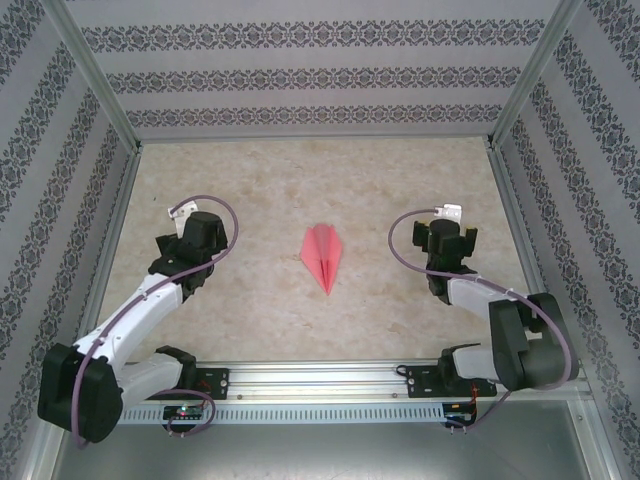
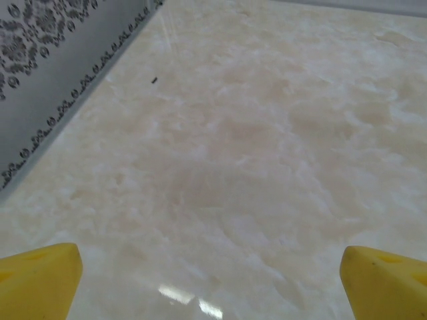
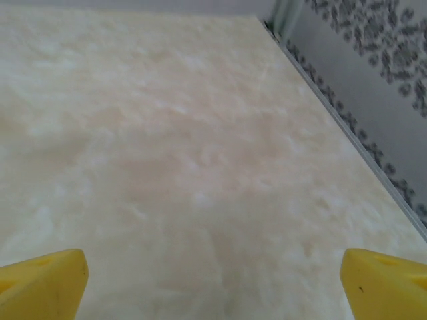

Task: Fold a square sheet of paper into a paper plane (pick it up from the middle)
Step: Reset both arms

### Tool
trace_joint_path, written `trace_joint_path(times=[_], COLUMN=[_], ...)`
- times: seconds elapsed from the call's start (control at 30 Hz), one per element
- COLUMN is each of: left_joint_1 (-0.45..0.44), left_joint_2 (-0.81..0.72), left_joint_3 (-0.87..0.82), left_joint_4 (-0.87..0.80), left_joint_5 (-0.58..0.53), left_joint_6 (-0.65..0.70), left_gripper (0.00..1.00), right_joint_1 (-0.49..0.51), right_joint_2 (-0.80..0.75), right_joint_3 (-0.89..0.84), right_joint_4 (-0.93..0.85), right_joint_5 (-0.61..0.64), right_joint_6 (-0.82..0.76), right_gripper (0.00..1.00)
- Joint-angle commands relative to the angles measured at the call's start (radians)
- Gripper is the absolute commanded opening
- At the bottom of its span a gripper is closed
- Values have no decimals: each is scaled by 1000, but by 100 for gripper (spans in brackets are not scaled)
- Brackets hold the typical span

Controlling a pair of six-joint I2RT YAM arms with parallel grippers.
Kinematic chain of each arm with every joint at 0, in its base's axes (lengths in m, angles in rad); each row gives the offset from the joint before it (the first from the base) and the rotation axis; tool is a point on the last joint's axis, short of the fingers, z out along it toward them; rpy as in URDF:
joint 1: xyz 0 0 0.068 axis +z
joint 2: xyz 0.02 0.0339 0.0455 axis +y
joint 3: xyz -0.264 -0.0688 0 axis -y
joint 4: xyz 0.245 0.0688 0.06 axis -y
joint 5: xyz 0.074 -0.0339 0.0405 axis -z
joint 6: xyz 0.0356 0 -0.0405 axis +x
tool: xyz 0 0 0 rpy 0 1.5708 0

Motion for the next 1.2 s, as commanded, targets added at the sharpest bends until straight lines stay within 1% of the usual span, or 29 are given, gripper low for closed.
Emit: trace_joint_path(times=[0.0, 0.03, 0.07, 0.1, 0.13, 0.17, 0.2, 0.23, 0.27, 0.3, 0.37, 0.4, 0.5, 0.6, 0.67, 0.73, 0.77, 0.8, 0.83, 0.87, 0.9, 0.93, 0.97, 1.0, 1.07, 1.1, 1.13, 1.17], left_joint_1=[37, 45, 50, 55, 59, 67, 78, 90, 97, 103, 110, 115, 142, 174, 222, 246, 247, 247, 243, 242, 242, 242, 244, 244, 240, 229, 226, 226], left_joint_2=[35, 46, 54, 57, 65, 75, 84, 103, 131, 155, 215, 238, 326, 347, 364, 384, 397, 428, 438, 446, 483, 474, 454, 474, 462, 471, 462, 467], left_joint_3=[-26, -46, -62, -73, -92, -110, -125, -141, -155, -159, -158, -168, -186, -180, -152, -134, -150, -203, -238, -268, -303, -305, -287, -298, -285, -293, -288, -292], left_joint_4=[187, 237, 280, 311, 358, 409, 452, 501, 558, 602, 682, 738, 843, 868, 828, 824, 882, 1010, 1086, 1136, 1252, 1233, 1163, 1226, 1176, 1210, 1177, 1199], left_joint_5=[-43, -38, -33, -32, -26, -13, 7, 20, 24, 37, 92, 115, 200, 287, 363, 402, 423, 455, 480, 481, 456, 441, 441, 439, 427, 399, 395, 394], left_joint_6=[113, 131, 145, 160, 183, 203, 214, 216, 228, 240, 291, 303, 355, 388, 364, 361, 380, 402, 415, 412, 407, 396, 389, 396, 394, 405, 401, 403], left_gripper=[100, 100, 100, 100, 100, 100, 100, 100, 100, 100, 100, 100, 100, 100, 99, 97, 97, 97, 97, 100, 100, 100, 100, 100, 100, 100, 100, 100], right_joint_1=[-52, -89, -133, -148, -150, -146, -146, -155, -156, -156, -148, -141, -144, -144, -144, -144, -143, -144, -144, -144, -144, -144, -143, -144, -144, -144, -144, -144], right_joint_2=[88, 127, 155, 186, 191, 176, 158, 160, 173, 175, 157, 158, 157, 158, 159, 159, 159, 159, 159, 159, 160, 161, 159, 160, 160, 160, 159, 160], right_joint_3=[-33, -52, -60, -61, -61, -42, -18, -13, -25, -28, -28, -31, -28, -28, -28, -28, -28, -28, -28, -28, -28, -28, -28, -28, -28, -28, -28, -29], right_joint_4=[375, 458, 479, 537, 542, 472, 391, 386, 432, 440, 409, 422, 415, 417, 420, 419, 418, 419, 419, 419, 418, 419, 418, 419, 418, 419, 418, 418], right_joint_5=[-186, -207, -285, -315, -336, -355, -351, -357, -350, -346, -305, -293, -297, -299, -299, -298, -299, -298, -300, -300, -300, -299, -299, -300, -300, -300, -300, -299], right_joint_6=[-63, -24, 0, 16, 8, -3, -1, 7, 12, 14, 15, 10, 10, 11, 10, 11, 11, 10, 10, 10, 11, 12, 11, 11, 11, 11, 11, 10], right_gripper=[98, 98, 98, 98, 98, 98, 98, 98, 98, 98, 98, 98, 98, 98, 98, 98, 98, 98, 98, 98, 98, 98, 98, 98, 98, 98, 98, 98])
